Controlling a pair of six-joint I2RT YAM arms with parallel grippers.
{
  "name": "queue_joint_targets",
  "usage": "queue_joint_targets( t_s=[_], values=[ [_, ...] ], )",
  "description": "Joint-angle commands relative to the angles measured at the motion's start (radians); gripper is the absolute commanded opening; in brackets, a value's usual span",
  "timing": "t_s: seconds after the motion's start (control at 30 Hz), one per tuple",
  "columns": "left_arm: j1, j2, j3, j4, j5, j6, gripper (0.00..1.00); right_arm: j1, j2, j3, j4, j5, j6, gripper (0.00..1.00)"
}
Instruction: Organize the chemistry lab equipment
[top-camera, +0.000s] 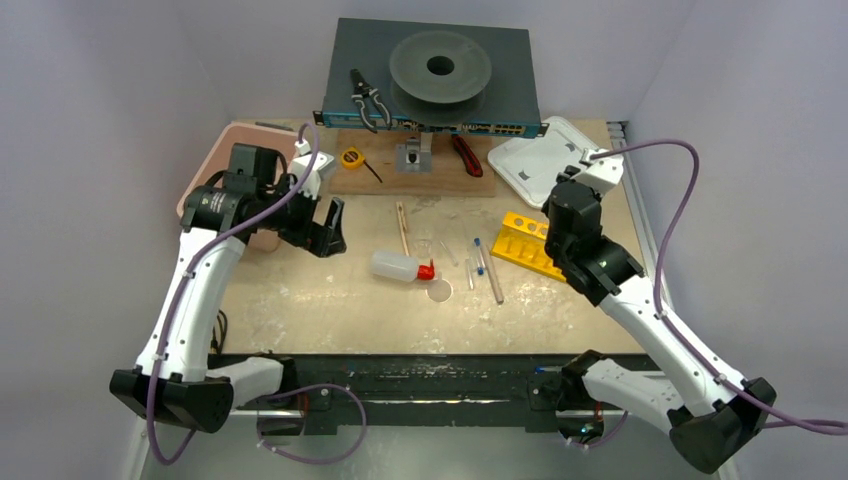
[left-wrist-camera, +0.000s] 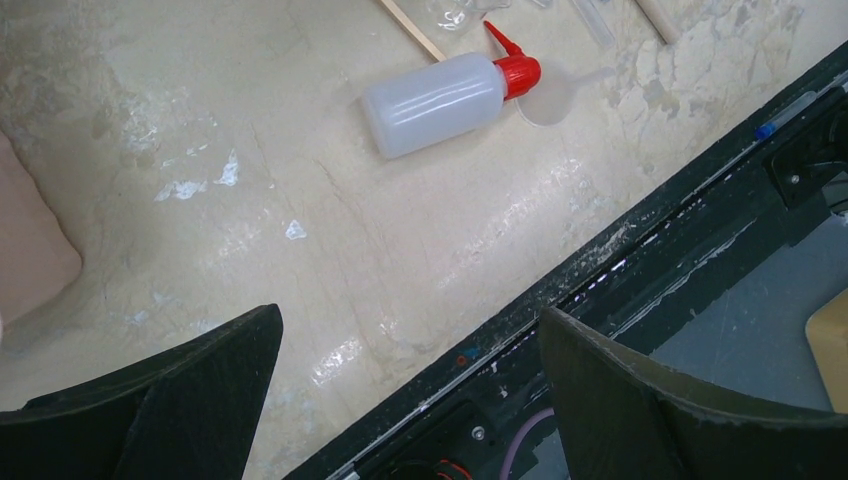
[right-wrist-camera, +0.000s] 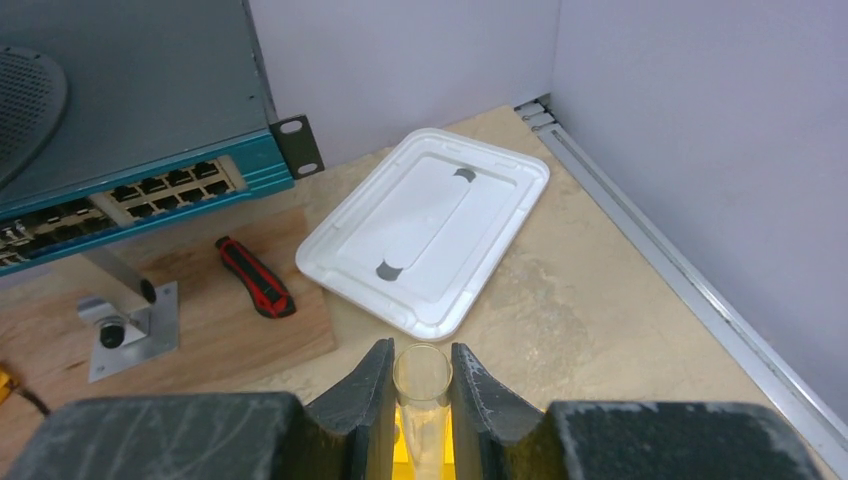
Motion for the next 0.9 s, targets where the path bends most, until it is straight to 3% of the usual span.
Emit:
queue_joint_targets(
  t_s=[0.0, 0.37, 0.87],
  values=[
    [0.006, 0.013, 0.012, -0.019, 0.017, 0.032, 1.00, -0.007, 0.007, -0.038, 0.181, 0.105, -0.084, 0.00],
    [0.006, 0.022, -0.019, 0.013, 0.072, 0.016, 1.00, -0.014, 0.034, -0.120, 0.332, 0.162, -0.188, 0.00],
    [0.007, 0.033, -0.010, 0.015, 0.077, 0.010, 1.00, -0.053, 0.067, -0.180, 0.424, 0.136, -0.198, 0.00]
  ],
)
